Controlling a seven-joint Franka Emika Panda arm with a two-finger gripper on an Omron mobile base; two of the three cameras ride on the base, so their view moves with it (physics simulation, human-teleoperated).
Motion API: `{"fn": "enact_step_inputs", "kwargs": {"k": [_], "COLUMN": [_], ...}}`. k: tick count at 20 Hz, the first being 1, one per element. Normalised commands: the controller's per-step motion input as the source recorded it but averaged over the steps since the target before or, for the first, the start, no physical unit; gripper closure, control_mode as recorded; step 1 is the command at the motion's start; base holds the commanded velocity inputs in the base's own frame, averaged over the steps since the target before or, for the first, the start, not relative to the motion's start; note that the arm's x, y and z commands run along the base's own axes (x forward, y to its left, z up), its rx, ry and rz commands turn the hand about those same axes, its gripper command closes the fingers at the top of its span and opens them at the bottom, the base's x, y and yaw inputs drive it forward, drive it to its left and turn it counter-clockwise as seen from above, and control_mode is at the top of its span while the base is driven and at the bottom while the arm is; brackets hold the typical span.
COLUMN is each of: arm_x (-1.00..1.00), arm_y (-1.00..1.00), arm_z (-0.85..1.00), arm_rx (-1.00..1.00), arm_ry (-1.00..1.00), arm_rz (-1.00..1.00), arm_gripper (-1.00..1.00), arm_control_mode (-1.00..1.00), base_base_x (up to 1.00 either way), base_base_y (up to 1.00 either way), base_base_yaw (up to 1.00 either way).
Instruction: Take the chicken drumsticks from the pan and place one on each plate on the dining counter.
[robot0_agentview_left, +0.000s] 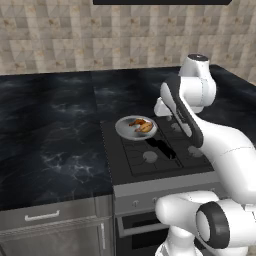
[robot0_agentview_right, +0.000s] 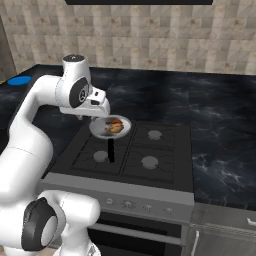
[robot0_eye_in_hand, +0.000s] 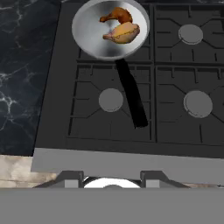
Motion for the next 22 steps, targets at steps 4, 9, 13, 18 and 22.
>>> {"fn": "enact_step_inputs", "kwargs": {"k": [4, 9, 13, 18, 22], "arm_x": [-0.05, 0.1, 0.56, 0.77, 0.88], "arm_y": [0.0, 0.0, 0.09, 0.04, 0.0], "arm_z": [0.0, -0.09, -0.33, -0.34, -0.21], "arm_rx": [0.0, 0.0, 0.0, 0.04, 0.13], "arm_ry": [-0.08, -0.16, -0.03, 0.01, 0.09], "arm_rz": [-0.01, -0.15, -0.26, -0.27, -0.19], "arm_gripper": [-1.0, -1.0, -1.0, -1.0, -1.0], "arm_control_mode": [-1.0, -1.0, -1.0, -1.0, -1.0], "base_base_x": [0.0, 0.0, 0.0, 0.0, 0.0], "base_base_y": [0.0, 0.0, 0.0, 0.0, 0.0], "base_base_yaw": [0.0, 0.0, 0.0, 0.0, 0.0]}}
